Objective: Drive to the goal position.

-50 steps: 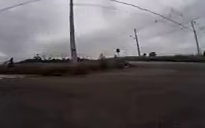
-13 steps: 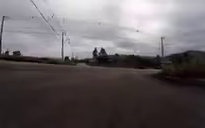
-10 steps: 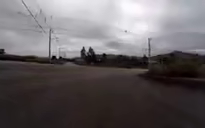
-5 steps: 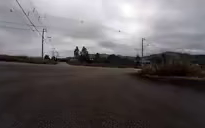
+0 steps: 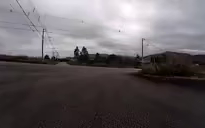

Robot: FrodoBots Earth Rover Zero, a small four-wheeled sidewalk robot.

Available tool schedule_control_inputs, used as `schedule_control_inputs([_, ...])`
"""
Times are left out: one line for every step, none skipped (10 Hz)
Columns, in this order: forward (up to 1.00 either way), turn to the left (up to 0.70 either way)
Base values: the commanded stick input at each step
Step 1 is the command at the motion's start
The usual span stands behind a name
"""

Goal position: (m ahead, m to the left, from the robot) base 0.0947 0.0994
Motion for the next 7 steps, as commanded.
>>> schedule_control_inputs([0.00, -0.45])
schedule_control_inputs([0.00, -0.45])
schedule_control_inputs([0.00, -0.45])
schedule_control_inputs([0.00, -0.45])
schedule_control_inputs([0.00, -0.45])
schedule_control_inputs([0.00, -0.45])
schedule_control_inputs([0.00, -0.45])
